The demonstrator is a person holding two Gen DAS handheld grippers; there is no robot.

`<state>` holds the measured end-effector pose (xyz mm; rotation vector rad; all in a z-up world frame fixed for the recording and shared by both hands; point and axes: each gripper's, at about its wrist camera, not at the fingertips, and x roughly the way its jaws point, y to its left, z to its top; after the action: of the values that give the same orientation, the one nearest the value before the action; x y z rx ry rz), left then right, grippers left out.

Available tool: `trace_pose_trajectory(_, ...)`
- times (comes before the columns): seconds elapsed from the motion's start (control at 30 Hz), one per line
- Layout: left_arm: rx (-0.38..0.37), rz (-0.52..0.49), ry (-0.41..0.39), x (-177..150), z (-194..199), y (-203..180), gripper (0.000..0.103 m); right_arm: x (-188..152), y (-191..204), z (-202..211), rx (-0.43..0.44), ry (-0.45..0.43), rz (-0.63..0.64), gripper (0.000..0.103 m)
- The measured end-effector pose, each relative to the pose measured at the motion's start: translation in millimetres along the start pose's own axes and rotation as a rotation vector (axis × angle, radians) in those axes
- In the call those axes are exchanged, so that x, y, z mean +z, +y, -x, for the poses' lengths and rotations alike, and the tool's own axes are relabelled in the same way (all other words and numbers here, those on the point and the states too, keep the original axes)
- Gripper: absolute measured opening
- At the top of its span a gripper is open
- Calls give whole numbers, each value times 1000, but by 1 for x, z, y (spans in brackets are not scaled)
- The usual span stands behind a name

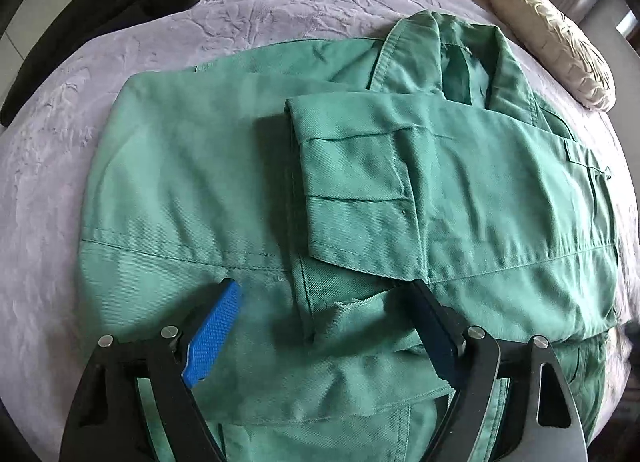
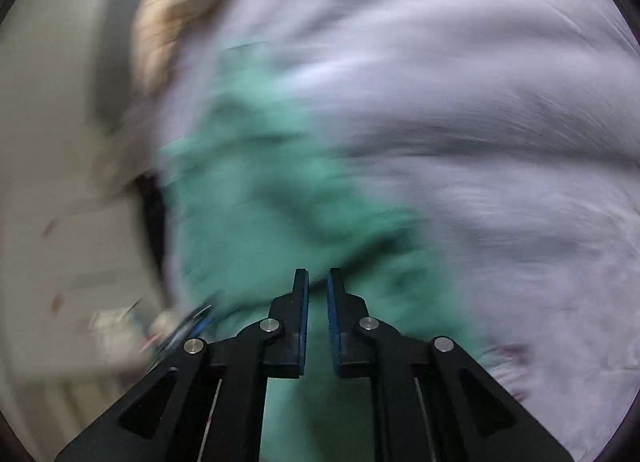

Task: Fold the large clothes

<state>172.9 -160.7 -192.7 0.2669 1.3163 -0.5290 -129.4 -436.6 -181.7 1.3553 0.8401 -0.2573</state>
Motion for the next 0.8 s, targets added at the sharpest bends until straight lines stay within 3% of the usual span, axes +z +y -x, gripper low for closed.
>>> trace_pose_trajectory(0.03, 0, 0, 1, -2, 1, 2, 86, 5, 18, 4, 24, -4, 63, 26)
trace_pose_trajectory(0.1, 5, -1, 3, -2, 0, 6, 86, 30, 47, 8, -9, -74, 158, 72)
trace_pose_trajectory(0.17, 9, 0, 3, -1, 0, 9, 86, 61, 60, 2, -84, -140, 210, 73)
trace_pose_trajectory(0.27, 11, 6, 2, 1, 0, 6, 86, 106, 61, -30, -203, -143, 201, 73)
trace_pose_trajectory(0.33, 9, 11, 2, 2, 0, 7, 86, 128, 56, -51, -234, -116, 166, 65)
trace_pose_trajectory(0.37, 8, 13, 1, 2, 1, 8, 86, 137, 52, -61, -231, -97, 152, 30)
trace_pose_trajectory(0.4, 7, 14, -1, 2, 1, 8, 86, 141, 47, -63, -215, -77, 154, 3)
trace_pose_trajectory(0.57, 14, 7, -10, -1, -3, 13, 86, 144, 37, -66, -378, -91, 253, 3)
trace_pose_trajectory(0.67, 22, 17, -12, -2, 1, 18, 86, 151, 18, -61, -311, -106, 153, 3)
trace_pose_trajectory(0.8, 38, 13, -47, -5, 23, 32, 86, 136, 25, -31, -377, -142, 158, 12)
